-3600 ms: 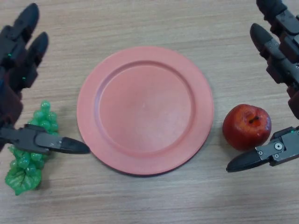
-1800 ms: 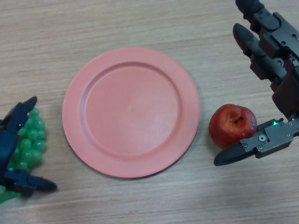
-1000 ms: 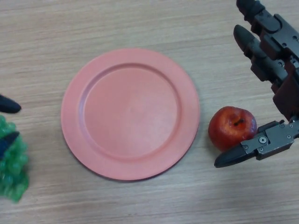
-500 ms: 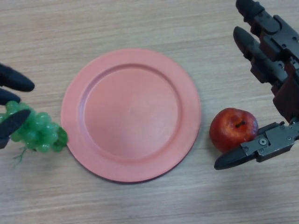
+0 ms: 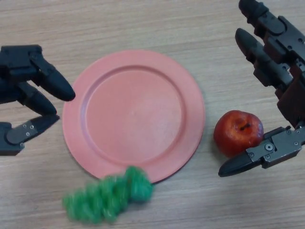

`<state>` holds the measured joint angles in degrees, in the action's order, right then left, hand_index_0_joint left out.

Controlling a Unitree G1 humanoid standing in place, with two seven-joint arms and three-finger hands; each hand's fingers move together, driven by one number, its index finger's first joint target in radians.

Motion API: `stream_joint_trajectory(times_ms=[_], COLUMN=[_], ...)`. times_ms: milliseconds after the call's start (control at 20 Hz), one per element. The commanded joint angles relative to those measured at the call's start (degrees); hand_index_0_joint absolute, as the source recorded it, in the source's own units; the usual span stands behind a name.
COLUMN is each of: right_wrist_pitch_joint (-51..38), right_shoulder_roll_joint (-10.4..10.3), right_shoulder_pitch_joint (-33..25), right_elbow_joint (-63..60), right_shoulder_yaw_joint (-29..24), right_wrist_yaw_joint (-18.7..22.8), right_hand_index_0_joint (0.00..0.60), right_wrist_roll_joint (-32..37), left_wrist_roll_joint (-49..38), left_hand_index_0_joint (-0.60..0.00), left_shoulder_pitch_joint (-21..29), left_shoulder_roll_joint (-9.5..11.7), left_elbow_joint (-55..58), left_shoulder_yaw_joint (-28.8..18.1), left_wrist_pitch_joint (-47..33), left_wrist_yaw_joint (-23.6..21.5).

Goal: Pick up the green grapes and place it on the plate

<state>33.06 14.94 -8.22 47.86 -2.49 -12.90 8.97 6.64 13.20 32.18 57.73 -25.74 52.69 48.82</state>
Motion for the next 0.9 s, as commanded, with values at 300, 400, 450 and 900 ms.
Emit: stream_joint_trajectory(times_ms=[300, 400, 450, 900], right_wrist_pitch_joint=[-7.53, -7.52, -7.48, -3.99], right_shoulder_roll_joint=[1.42, 1.32, 1.32, 0.91], right_shoulder_pitch_joint=[-0.77, -0.92, -0.96, -4.08], right_elbow_joint=[3.50, 3.30, 3.27, 3.52], right_shoulder_yaw_joint=[-2.99, -2.72, -2.71, -0.45], right_wrist_yaw_joint=[1.26, 1.33, 1.31, 2.02], right_hand_index_0_joint=[0.000, 0.000, 0.000, 0.000], right_wrist_roll_joint=[1.96, 1.48, 1.39, -1.28], left_wrist_roll_joint=[6.80, 4.87, 3.98, -16.02], left_hand_index_0_joint=[-0.600, -0.600, -0.600, 0.000], left_shoulder_pitch_joint=[3.45, 4.98, 4.89, 0.07], left_shoulder_roll_joint=[0.34, -0.02, -0.15, -5.08], left_elbow_joint=[-7.56, -8.94, -9.03, -14.86], left_shoulder_yaw_joint=[-1.61, -0.89, -0.35, -0.60], left_wrist_pitch_joint=[-30.59, -31.04, -30.61, -34.00], left_wrist_yaw_joint=[-22.45, -28.71, -30.19, -36.96])
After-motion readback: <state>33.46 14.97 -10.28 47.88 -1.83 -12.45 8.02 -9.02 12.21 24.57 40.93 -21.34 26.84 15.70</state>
